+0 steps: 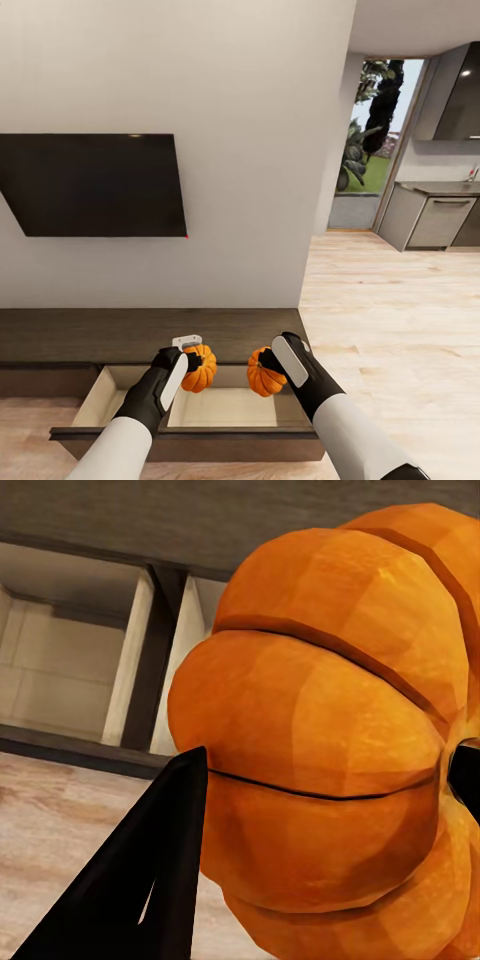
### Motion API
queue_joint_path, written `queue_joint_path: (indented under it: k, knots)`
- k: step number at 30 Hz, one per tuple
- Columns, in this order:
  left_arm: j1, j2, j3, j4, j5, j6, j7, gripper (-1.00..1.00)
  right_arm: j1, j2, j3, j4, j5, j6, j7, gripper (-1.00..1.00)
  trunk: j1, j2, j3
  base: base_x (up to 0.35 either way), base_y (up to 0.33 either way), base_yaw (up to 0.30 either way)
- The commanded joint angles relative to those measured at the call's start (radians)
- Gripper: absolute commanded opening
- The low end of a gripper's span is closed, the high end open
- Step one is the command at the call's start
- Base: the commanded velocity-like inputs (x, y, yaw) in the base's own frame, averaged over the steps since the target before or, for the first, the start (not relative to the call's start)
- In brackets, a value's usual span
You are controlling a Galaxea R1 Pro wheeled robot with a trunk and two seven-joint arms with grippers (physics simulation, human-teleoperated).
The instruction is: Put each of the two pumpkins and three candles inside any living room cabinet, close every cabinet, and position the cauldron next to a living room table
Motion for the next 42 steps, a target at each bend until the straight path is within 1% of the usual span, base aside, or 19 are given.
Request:
queue_joint_path:
  k: [1, 6, 11, 15, 19, 26, 42]
  knots:
    - [0.000, 0.000, 0.000, 0.000, -0.002, 0.000, 0.004, -1.00, 0.000, 0.000, 0.000, 0.000, 0.000, 0.000, -0.003, -1.00, 0.004, -0.007, -0.003, 0.000, 0.000, 0.000]
    - [0.000, 0.000, 0.000, 0.003, 0.000, -0.004, 0.004, -1.00, 0.000, 0.000, -0.003, 0.002, 0.000, 0.000, -0.003, -1.00, 0.023, -0.042, -0.019, 0.000, 0.000, 0.000]
    - [-0.001, -0.001, 0.000, 0.024, 0.000, -0.039, 0.005, -1.00, 0.000, 0.000, -0.004, 0.003, 0.001, 0.003, -0.002, -1.00, 0.042, -0.077, -0.035, 0.000, 0.000, 0.000]
    - [-0.001, -0.009, 0.000, 0.044, 0.000, -0.057, 0.005, -1.00, 0.000, 0.000, -0.001, 0.005, 0.001, 0.003, -0.002, -1.00, 0.058, -0.105, -0.047, 0.000, 0.000, 0.000]
    - [-0.001, -0.013, 0.000, 0.050, 0.000, -0.071, 0.005, -1.00, 0.000, 0.000, 0.000, 0.005, 0.001, 0.003, -0.002, -1.00, 0.073, -0.133, -0.060, 0.000, 0.000, 0.000]
    - [-0.001, -0.013, 0.000, 0.053, -0.001, -0.095, 0.005, -1.00, 0.000, 0.000, -0.001, 0.009, 0.000, 0.002, -0.002, -1.00, 0.100, -0.182, -0.082, 0.000, 0.000, 0.000]
    - [-0.001, -0.014, 0.000, 0.067, -0.001, -0.102, 0.006, -1.00, 0.000, 0.000, 0.000, 0.010, 0.001, -0.003, -0.002, -1.00, 0.161, -0.294, -0.132, 0.000, 0.000, 0.000]
